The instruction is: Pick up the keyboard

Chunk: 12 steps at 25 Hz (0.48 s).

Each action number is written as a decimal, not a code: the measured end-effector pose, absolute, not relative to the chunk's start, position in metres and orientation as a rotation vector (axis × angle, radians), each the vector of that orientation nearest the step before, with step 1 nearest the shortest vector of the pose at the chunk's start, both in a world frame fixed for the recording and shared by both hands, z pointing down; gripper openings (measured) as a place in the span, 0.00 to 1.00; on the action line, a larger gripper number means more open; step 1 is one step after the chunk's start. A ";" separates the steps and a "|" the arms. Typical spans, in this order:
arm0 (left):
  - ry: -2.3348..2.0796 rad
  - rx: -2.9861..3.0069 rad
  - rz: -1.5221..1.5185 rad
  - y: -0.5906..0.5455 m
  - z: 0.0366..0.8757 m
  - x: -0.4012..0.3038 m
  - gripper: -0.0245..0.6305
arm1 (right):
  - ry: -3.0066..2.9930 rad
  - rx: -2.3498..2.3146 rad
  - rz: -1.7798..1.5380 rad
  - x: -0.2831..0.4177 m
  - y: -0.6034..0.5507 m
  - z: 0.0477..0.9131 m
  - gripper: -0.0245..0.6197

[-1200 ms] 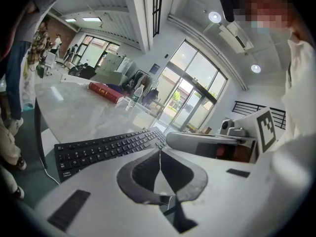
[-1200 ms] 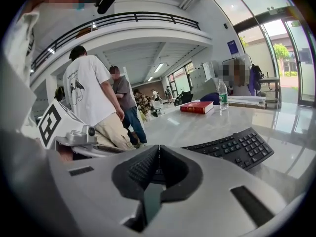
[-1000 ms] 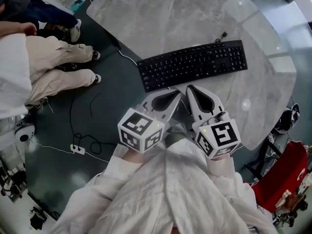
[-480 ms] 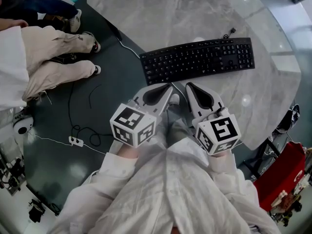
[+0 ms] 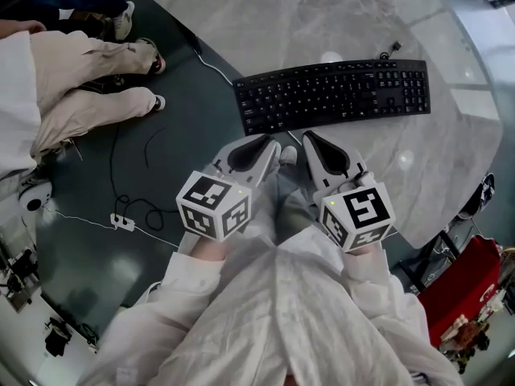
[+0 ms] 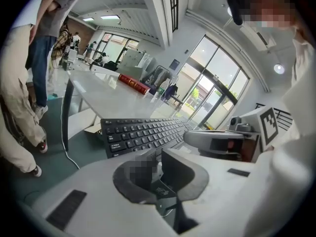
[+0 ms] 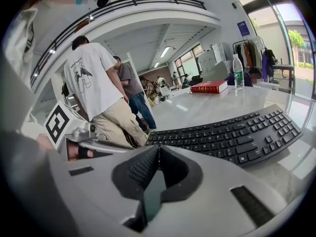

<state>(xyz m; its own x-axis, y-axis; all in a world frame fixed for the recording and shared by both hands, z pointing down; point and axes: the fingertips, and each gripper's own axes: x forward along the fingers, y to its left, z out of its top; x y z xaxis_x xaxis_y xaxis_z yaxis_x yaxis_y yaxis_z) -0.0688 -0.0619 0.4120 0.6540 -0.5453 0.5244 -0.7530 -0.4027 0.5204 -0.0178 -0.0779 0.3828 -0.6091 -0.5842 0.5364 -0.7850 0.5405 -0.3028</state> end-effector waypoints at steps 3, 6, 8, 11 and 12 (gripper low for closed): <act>-1.038 2.078 0.353 -0.064 0.418 -0.077 0.12 | -2.409 1.105 0.757 -0.022 -0.077 0.387 0.09; -1.056 2.035 0.357 -0.065 0.424 -0.081 0.28 | -2.410 1.088 0.765 -0.024 -0.077 0.389 0.09; -1.071 2.019 0.365 -0.067 0.427 -0.081 0.32 | -2.408 1.083 0.770 -0.022 -0.077 0.390 0.09; -1.087 1.999 0.358 -0.070 0.431 -0.083 0.41 | -2.404 1.080 0.772 -0.019 -0.079 0.393 0.09; -1.092 1.992 0.354 -0.070 0.432 -0.086 0.42 | -2.402 1.080 0.772 -0.019 -0.079 0.393 0.09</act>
